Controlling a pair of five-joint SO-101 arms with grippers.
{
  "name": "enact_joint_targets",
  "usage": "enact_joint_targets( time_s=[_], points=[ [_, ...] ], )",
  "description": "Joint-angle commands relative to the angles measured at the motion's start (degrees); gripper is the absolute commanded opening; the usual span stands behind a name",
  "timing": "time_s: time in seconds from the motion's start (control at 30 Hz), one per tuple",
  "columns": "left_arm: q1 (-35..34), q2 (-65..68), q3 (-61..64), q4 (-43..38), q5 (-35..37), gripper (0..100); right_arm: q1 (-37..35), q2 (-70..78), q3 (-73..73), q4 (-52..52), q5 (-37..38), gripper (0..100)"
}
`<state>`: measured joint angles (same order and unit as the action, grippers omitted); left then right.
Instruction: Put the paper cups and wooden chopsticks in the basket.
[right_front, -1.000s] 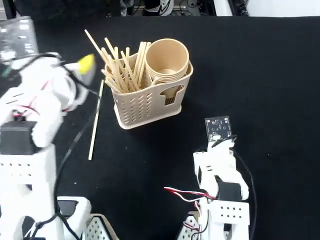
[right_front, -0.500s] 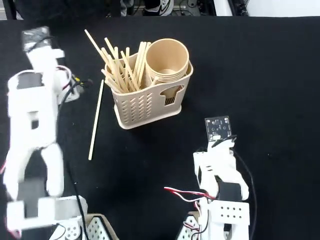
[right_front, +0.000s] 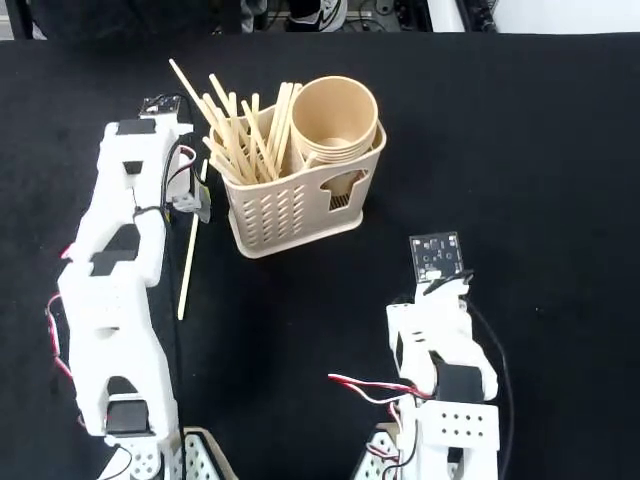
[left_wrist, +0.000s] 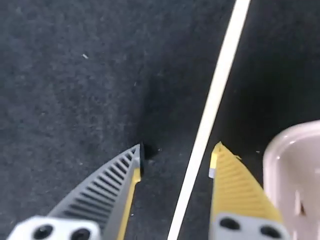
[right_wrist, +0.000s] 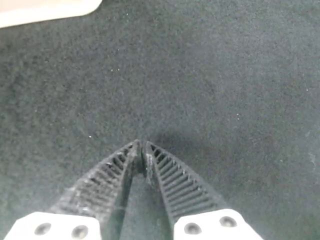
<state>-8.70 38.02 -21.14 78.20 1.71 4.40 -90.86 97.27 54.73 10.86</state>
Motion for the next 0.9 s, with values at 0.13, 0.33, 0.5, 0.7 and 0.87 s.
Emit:
enact_joint_targets(
  time_s=[0.13, 0.33, 0.5, 0.7, 0.87],
  points=[
    [0.8, 3.3, -6.2, 1.1, -0.5, 2, -0.5, -0.6, -0.1, 0.2, 0.3, 1.2],
    [0.5, 0.8, -5.7, 5.5, -0.5, 3, -0.5, -0.6, -0.1, 0.2, 0.3, 1.2],
    [0.4, -5.5, -5.3, 11.7, -0.2, 3, -0.5, -0.6, -0.1, 0.2, 0.3, 1.2],
    [-1.8, -21.4, 0.4, 11.3, 2.2, 3, -0.5, -0.6, -0.1, 0.2, 0.3, 1.2],
    [-1.4, -41.1, 14.5, 3.5, 5.2, 3, -0.5, -0.6, -0.1, 0.2, 0.3, 1.2]
  ],
)
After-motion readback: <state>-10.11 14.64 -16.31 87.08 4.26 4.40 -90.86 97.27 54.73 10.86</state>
